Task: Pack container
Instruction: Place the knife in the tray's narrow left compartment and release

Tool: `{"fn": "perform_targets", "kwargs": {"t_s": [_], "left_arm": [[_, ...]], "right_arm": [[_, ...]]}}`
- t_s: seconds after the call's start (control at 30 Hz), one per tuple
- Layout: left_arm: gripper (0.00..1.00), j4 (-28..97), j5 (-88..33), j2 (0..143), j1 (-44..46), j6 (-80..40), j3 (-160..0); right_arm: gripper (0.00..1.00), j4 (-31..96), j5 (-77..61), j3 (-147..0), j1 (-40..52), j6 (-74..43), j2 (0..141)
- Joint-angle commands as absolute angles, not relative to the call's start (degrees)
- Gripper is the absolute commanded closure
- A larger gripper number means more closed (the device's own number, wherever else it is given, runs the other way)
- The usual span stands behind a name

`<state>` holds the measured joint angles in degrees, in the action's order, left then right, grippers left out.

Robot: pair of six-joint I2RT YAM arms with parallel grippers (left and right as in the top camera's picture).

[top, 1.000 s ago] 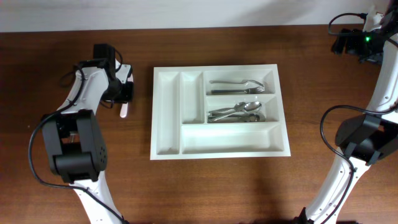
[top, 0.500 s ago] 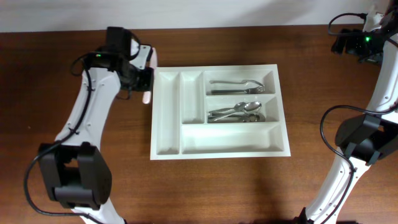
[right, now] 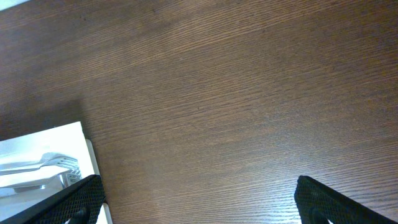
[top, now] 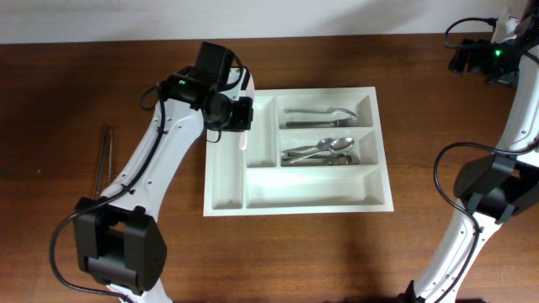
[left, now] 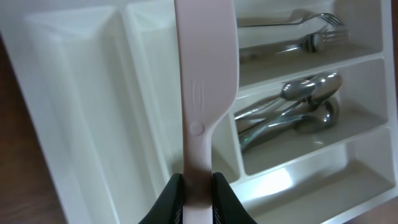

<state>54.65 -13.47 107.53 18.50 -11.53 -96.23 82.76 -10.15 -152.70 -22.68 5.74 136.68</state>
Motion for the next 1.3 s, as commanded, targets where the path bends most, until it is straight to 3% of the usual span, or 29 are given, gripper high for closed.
{"fn": "perform_targets", "kwargs": {"t_s": [0.0, 0.33, 0.7, 0.77, 0.8, 0.83, 1.27], "left_arm": [[0.98, 54.4, -13.6, 110.4, 19.4, -16.0, -97.2], [0.98, 50.8, -14.7, 119.0, 21.2, -16.3, -97.2], [0.98, 47.5, -15.3, 119.4, 21.7, -16.3, -97.2], [0.94, 47.5, -15.3, 119.4, 21.7, -16.3, -97.2], [0.75, 47.5, -15.3, 119.4, 21.7, -16.3, -97.2], [0.68, 47.5, -15.3, 119.4, 21.7, -16.3, -97.2], [0.67, 50.9, -15.2, 118.0, 19.4, -11.7, -101.3]], "right_arm": [[0.01, 82.7, -10.3, -153.8, -22.5, 5.1, 135.4], [0.02, 82.7, -10.3, -153.8, -22.5, 5.1, 135.4], [0.01, 82.7, -10.3, -153.8, -22.5, 5.1, 135.4], [0.01, 82.7, -10.3, -153.8, -22.5, 5.1, 135.4], [0.01, 82.7, -10.3, -153.8, -22.5, 5.1, 135.4], [0.01, 82.7, -10.3, -153.8, -22.5, 5.1, 135.4], [0.01, 82.7, -10.3, -153.8, -22.5, 5.1, 135.4]]}}
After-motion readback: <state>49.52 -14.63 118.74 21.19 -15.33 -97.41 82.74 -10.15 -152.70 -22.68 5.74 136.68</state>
